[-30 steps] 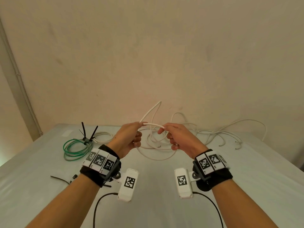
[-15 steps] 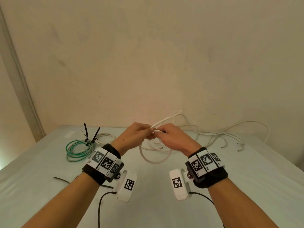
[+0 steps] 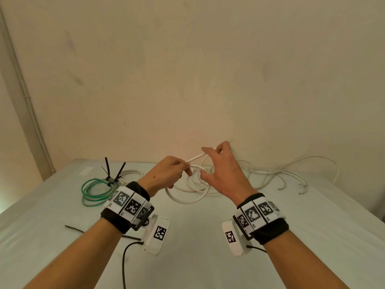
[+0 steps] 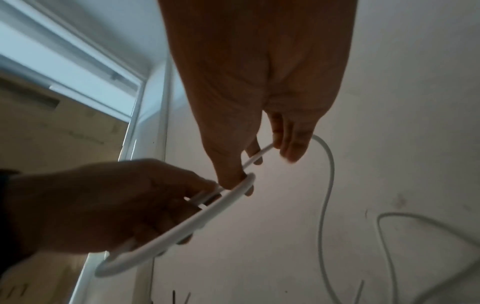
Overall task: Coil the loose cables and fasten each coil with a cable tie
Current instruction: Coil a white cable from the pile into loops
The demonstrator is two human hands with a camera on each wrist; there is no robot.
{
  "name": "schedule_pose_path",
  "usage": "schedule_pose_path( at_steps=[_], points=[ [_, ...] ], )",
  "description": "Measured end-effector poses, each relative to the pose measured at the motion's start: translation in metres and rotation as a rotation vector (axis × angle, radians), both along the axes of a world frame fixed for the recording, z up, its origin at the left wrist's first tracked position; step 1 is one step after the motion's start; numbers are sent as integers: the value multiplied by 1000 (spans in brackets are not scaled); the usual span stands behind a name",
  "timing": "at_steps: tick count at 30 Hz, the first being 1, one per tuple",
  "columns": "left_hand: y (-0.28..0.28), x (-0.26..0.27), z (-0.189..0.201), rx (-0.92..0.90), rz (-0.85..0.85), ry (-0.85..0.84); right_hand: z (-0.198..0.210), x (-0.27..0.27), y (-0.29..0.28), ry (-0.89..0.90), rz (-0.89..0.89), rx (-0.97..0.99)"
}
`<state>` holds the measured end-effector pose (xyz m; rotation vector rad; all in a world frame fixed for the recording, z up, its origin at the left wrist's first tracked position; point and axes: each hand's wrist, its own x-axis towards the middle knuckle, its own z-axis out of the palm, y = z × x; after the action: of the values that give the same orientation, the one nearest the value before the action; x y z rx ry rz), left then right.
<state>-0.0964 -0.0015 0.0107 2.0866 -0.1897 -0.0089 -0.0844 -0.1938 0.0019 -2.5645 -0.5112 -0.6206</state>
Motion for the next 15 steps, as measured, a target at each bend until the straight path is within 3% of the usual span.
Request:
schedule_pose_path(
  at_steps=[2, 5, 10, 15],
  points=[
    [3, -3, 4, -24, 22, -6, -2, 2, -3, -174, -99, -184],
    [7, -6, 9, -111, 55, -22, -4, 4, 1, -303, -91, -201],
    [2, -10, 10, -131, 80, -70, 4, 3, 7, -15, 22, 65],
    [3, -8, 10, -222, 58, 20, 23, -6, 1, 172, 198, 404]
  ],
)
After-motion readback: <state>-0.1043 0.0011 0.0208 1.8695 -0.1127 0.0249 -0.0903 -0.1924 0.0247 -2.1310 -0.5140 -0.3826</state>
